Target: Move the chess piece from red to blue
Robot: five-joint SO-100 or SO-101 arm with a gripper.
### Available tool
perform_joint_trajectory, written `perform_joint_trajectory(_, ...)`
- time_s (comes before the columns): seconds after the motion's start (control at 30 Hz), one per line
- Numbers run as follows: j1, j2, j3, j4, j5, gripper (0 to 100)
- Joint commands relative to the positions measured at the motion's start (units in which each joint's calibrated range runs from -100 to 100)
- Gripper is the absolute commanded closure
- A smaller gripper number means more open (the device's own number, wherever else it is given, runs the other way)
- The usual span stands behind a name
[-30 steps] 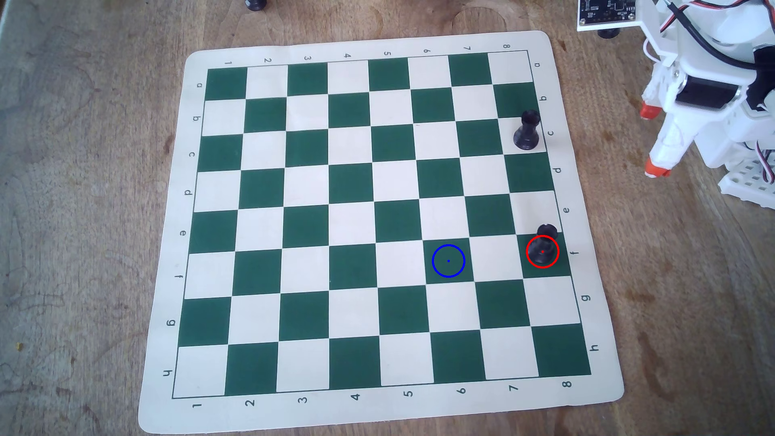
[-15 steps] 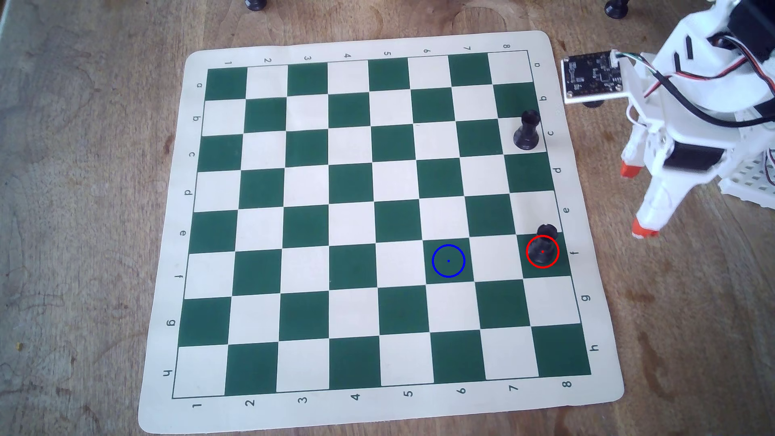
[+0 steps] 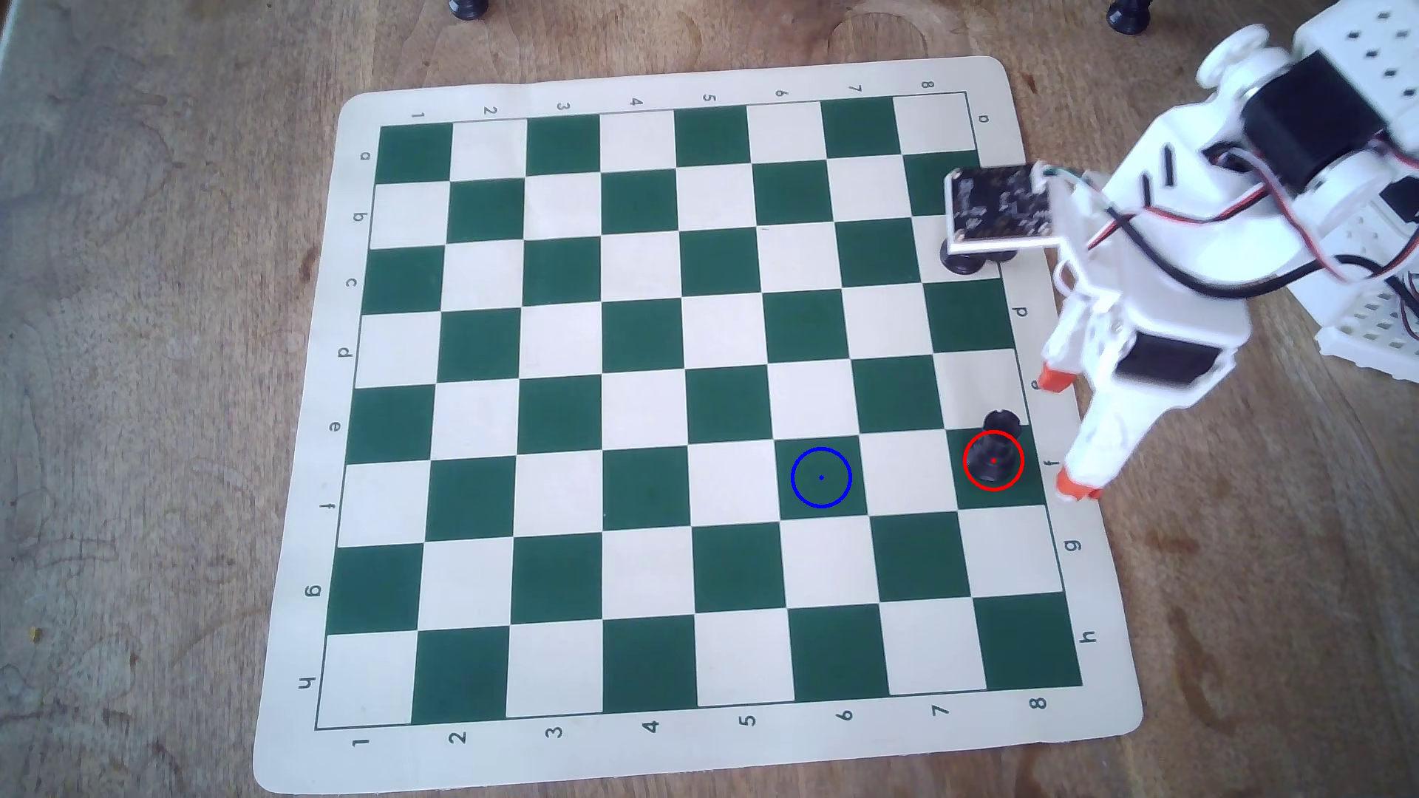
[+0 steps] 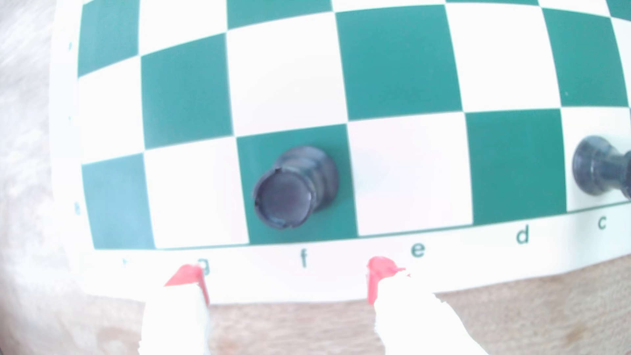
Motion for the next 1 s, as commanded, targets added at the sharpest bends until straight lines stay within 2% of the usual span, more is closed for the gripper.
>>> perform_joint_trajectory(0.0,-0.09,0.48,-3.11,-2.43,0.24,74)
perform_joint_trajectory(0.97,0.77,4.98,-6.47,-9.14,0.05,76)
